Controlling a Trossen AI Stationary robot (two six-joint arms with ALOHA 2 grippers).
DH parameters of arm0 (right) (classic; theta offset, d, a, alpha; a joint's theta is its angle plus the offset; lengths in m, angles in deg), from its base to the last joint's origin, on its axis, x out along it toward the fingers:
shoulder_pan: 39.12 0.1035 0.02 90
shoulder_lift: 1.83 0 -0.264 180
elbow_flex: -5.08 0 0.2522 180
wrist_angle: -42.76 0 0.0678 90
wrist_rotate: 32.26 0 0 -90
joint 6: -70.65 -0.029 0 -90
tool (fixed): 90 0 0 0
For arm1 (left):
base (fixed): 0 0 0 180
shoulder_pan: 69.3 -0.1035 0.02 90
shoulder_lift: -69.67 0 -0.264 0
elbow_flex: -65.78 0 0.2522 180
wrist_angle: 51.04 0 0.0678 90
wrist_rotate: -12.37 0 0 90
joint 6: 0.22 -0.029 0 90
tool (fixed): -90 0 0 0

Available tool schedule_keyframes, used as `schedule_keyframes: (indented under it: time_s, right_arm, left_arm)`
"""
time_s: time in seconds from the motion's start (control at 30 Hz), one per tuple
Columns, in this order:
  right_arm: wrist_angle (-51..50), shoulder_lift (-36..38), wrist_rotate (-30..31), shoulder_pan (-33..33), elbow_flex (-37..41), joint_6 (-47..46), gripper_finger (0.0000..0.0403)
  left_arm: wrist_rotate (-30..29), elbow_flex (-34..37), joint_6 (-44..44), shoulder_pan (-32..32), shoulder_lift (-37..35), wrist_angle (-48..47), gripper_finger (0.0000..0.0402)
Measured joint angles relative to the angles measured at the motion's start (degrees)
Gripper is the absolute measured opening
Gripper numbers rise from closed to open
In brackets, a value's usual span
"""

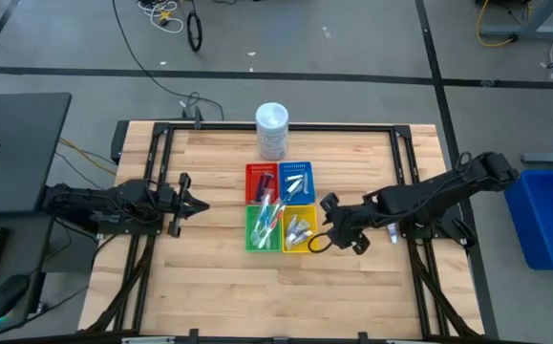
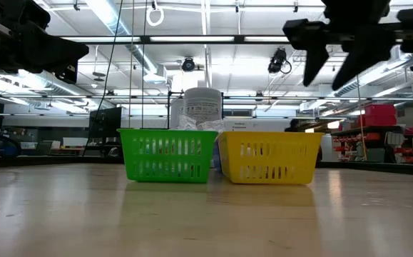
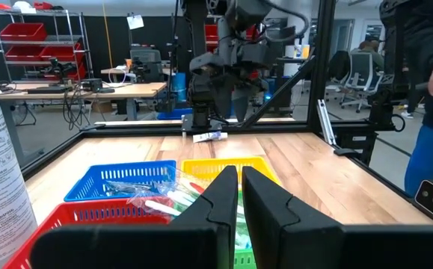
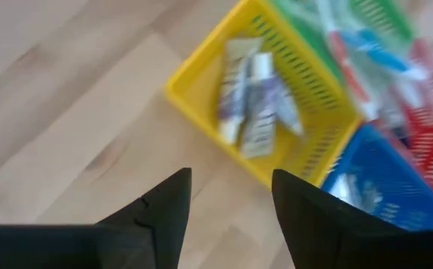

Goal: Pick & Place Travel size toiletries
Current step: Put the white toothpaste into the yellow bin

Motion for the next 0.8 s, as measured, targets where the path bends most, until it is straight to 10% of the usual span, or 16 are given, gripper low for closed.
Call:
schedule_keyframes:
  time_s: [0.8]
  right_arm:
    - [-34.6,1.8,-5.5,4.6,1.1,18.7,0.0243]
  left_arm:
    - [0.0,0.0,0.0,0.0,0.0,0.0,0.0027]
